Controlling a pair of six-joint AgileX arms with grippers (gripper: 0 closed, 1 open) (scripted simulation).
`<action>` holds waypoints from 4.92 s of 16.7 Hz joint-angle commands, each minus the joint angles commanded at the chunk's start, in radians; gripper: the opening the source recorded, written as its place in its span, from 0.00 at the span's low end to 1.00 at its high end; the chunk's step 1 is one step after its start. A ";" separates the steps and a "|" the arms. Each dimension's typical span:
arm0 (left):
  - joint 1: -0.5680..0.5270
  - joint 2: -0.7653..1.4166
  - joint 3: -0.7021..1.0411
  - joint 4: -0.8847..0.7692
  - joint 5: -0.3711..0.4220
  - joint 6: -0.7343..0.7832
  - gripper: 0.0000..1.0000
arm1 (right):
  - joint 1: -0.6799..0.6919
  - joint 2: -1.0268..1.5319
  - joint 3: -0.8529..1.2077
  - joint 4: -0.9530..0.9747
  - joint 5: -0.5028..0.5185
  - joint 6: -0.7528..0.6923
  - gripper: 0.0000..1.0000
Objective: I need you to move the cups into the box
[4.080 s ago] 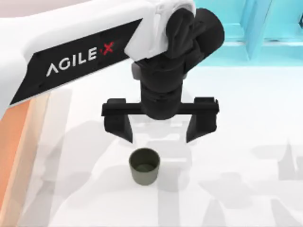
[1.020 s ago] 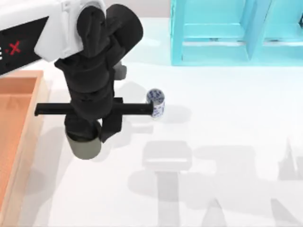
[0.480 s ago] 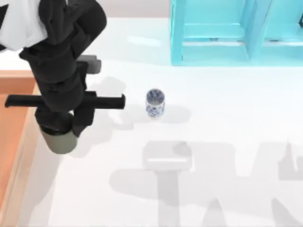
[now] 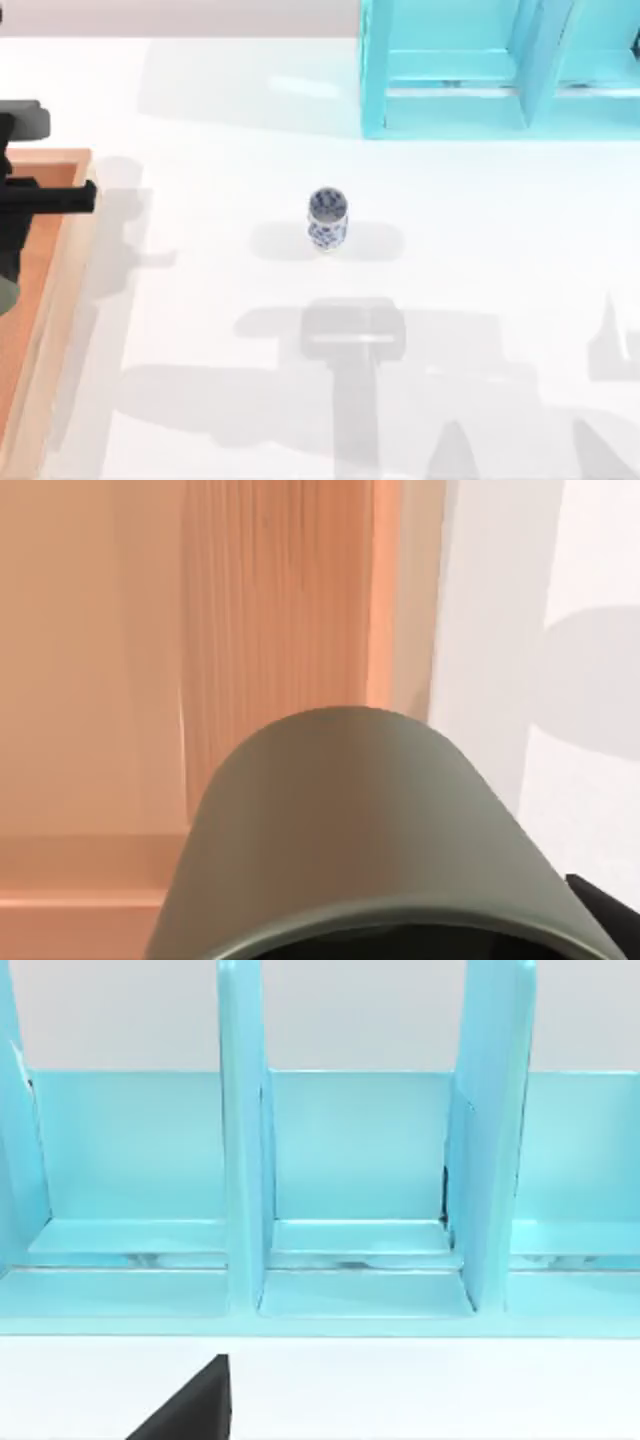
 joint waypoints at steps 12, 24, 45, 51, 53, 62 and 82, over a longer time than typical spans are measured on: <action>0.431 -0.180 -0.103 -0.069 0.026 0.442 0.00 | 0.000 0.000 0.000 0.000 0.000 0.000 1.00; 0.461 -0.156 -0.338 0.187 0.026 0.472 0.00 | 0.000 0.000 0.000 0.000 0.000 0.000 1.00; 0.461 -0.155 -0.340 0.189 0.026 0.472 1.00 | 0.000 0.000 0.000 0.000 0.000 0.000 1.00; 0.460 -0.156 -0.336 0.186 0.026 0.472 1.00 | 0.000 0.000 0.000 0.000 0.000 0.000 1.00; 0.460 -0.152 -0.299 0.149 0.026 0.472 1.00 | 0.000 0.000 0.000 0.000 0.000 0.000 1.00; 0.454 -0.149 0.060 -0.203 0.026 0.466 1.00 | 0.000 0.000 0.000 0.000 0.000 0.000 1.00; -0.227 0.751 1.135 -0.361 -0.054 -0.204 1.00 | 0.000 0.000 0.000 0.000 0.000 0.000 1.00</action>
